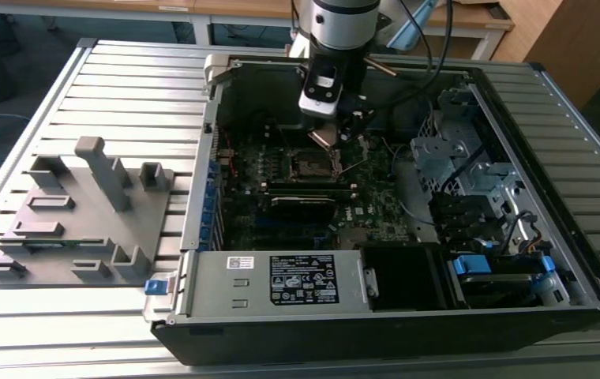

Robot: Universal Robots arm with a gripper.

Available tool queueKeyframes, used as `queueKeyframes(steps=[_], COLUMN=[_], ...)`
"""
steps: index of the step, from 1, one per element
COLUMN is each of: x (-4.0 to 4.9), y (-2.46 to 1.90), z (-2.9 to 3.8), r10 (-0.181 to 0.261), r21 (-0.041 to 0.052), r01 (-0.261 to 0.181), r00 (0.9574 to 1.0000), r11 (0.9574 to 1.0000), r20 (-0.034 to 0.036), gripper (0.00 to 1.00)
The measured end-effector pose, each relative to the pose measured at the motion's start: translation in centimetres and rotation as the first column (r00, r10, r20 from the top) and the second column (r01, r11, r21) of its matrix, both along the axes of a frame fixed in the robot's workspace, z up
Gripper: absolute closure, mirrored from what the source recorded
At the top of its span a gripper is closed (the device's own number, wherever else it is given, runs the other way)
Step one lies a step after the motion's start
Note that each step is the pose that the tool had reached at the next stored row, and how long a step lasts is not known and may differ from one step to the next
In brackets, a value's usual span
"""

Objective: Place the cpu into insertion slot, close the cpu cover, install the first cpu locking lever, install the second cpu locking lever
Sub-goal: 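Place the cpu into insertion slot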

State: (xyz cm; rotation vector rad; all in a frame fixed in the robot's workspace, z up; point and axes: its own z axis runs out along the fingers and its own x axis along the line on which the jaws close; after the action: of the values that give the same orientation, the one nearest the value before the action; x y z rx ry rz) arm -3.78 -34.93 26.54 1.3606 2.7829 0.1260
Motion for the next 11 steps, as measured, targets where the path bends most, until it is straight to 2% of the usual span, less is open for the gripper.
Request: queueKeyframes(steps=[3, 11], x=[0.0, 0.0], y=[0.0, 0.0], z=[-0.01, -0.02], r10=[-0.034, -0.036], r21=[0.0001, 0.0001], r01=[0.034, 0.036], r00=[0.9994, 0.9994], r11=[0.9994, 0.9994], r20=[-0.0001, 0.0], gripper=[0.46, 0.46])
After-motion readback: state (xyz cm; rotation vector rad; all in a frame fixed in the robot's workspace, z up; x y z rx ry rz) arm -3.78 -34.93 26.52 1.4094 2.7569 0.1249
